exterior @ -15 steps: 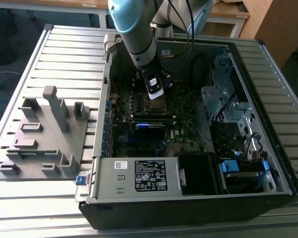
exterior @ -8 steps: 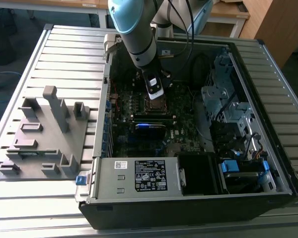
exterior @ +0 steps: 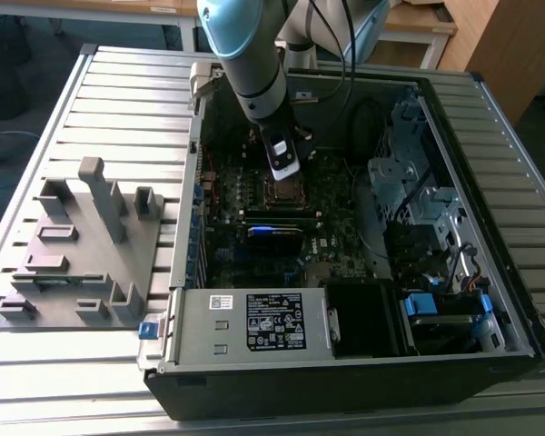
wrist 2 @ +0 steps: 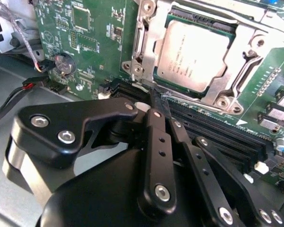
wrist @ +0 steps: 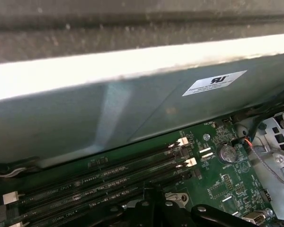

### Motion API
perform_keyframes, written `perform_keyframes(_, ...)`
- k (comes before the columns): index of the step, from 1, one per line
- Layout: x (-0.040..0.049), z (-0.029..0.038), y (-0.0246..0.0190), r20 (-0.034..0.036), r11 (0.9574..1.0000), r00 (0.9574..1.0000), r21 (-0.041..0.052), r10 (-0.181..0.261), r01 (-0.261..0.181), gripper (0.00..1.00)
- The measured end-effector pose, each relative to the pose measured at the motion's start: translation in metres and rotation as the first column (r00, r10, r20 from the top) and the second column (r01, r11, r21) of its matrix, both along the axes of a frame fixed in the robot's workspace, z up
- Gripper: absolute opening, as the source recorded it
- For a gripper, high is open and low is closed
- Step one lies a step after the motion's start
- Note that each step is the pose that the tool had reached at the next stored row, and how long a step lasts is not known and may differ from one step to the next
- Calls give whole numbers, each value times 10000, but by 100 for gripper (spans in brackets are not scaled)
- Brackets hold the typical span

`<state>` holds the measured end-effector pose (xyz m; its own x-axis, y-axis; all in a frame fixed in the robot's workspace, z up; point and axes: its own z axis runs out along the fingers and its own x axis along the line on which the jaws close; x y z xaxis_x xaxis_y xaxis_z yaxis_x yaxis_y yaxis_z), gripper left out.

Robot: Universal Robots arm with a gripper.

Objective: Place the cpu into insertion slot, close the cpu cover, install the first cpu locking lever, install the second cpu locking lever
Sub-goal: 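Install the first cpu locking lever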

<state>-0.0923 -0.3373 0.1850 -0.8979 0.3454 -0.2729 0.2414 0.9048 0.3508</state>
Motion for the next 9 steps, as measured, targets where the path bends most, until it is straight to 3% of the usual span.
perform_keyframes(9, 0, -48, -11, 50, 10000, 10000, 12, 0, 0, 10)
